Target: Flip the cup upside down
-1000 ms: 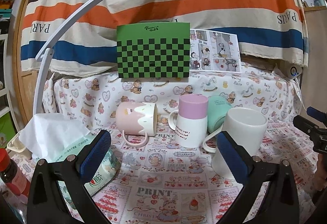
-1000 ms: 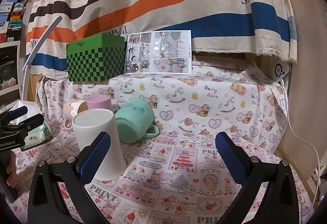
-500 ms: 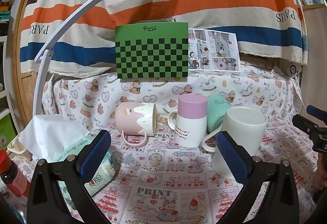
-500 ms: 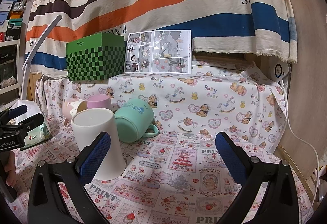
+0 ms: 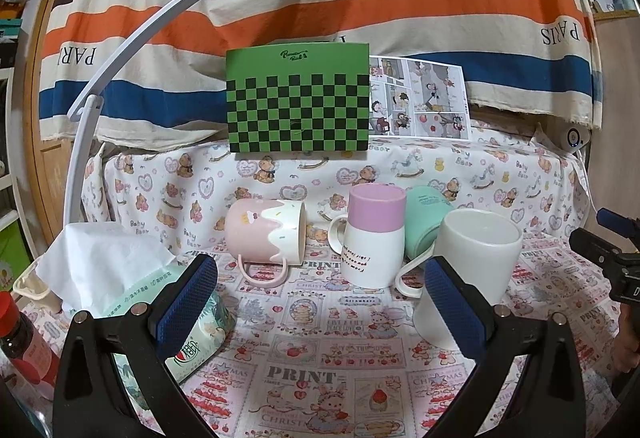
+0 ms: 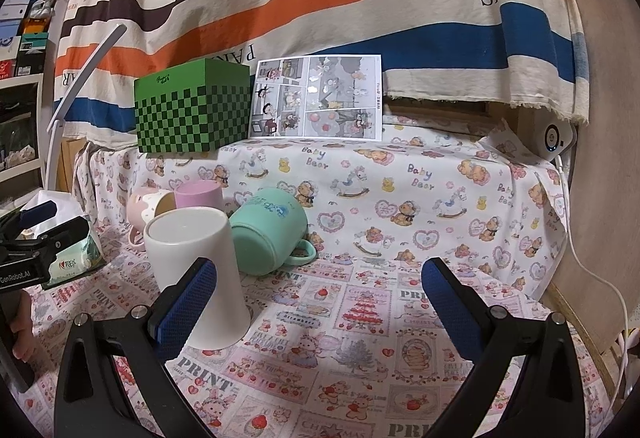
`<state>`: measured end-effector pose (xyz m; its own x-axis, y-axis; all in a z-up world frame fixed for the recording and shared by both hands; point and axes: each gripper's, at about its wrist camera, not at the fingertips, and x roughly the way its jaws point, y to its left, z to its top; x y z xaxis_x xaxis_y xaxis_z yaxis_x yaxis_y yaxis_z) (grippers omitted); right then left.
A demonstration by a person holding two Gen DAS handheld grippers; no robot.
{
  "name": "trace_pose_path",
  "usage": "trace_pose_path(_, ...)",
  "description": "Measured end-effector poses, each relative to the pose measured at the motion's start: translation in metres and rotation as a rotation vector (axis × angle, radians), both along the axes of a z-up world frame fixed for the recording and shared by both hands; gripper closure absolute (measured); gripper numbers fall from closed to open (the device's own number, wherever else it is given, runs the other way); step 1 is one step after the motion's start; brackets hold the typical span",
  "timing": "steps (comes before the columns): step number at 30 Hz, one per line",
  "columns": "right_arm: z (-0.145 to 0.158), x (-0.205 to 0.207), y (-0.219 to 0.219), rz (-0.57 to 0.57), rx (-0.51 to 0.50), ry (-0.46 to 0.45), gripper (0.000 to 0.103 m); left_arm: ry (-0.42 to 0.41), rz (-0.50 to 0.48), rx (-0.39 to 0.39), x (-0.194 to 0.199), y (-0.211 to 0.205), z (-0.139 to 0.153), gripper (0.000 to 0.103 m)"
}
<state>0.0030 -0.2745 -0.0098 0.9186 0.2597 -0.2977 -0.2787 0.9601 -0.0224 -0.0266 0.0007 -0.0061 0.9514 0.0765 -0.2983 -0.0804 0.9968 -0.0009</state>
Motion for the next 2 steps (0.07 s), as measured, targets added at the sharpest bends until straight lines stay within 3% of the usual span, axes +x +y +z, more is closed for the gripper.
trace_pose_path(2, 0.0002, 0.0004, 0.0006, 0.000, 0.000, 0.000, 0.000, 0.000, -0.002, -0.002, 0.0001, 0.0010, 0.0000, 0.000)
